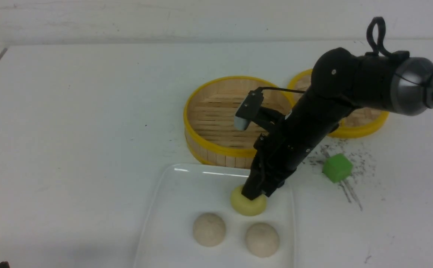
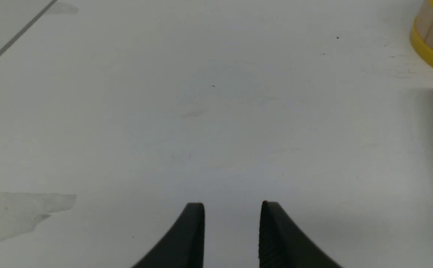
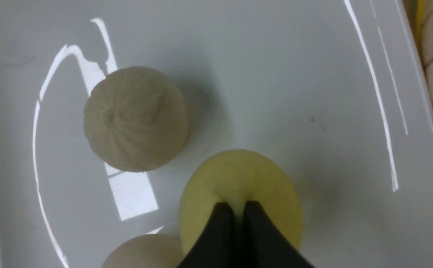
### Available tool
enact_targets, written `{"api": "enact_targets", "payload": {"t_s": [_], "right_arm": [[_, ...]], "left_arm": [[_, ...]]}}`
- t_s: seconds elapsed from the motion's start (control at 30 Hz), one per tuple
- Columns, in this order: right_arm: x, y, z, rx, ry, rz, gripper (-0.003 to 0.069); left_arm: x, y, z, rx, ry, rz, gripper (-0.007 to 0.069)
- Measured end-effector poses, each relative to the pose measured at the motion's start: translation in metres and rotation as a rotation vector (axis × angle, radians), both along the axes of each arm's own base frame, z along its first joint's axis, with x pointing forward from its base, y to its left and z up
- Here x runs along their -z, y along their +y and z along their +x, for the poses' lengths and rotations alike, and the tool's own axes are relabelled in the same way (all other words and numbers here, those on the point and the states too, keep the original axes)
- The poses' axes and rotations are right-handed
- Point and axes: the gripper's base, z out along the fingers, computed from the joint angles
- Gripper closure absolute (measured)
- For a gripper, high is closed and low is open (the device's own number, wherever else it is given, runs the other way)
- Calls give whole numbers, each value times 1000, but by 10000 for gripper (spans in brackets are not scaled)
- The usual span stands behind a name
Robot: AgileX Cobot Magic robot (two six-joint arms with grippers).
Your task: Put the steamed buns into the plate on the white tablecloth.
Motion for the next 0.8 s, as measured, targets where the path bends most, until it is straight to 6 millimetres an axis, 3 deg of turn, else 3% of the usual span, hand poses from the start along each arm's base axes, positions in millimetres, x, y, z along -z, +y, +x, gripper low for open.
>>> {"api": "enact_targets", "payload": {"t_s": [0.13, 0.33, 0.5, 0.57, 0.67, 0.8], "right_arm": [[0, 0, -1, -25, -9, 0, 565], [0, 0, 0, -19, -19, 5, 328], [-9, 2, 0, -2, -22, 41, 234], [-27, 4, 0, 5, -66, 88, 225], [-70, 3, -2, 12, -196, 166, 222], [-154, -9, -20, 52, -447, 285, 222]], "left_arm": [[0, 0, 0, 0, 0, 0, 384], [0, 0, 0, 0, 0, 0, 384], [0, 0, 0, 0, 0, 0, 384], [0, 0, 0, 0, 0, 0, 384], [0, 0, 0, 0, 0, 0, 384], [0, 0, 0, 0, 0, 0, 384]]}}
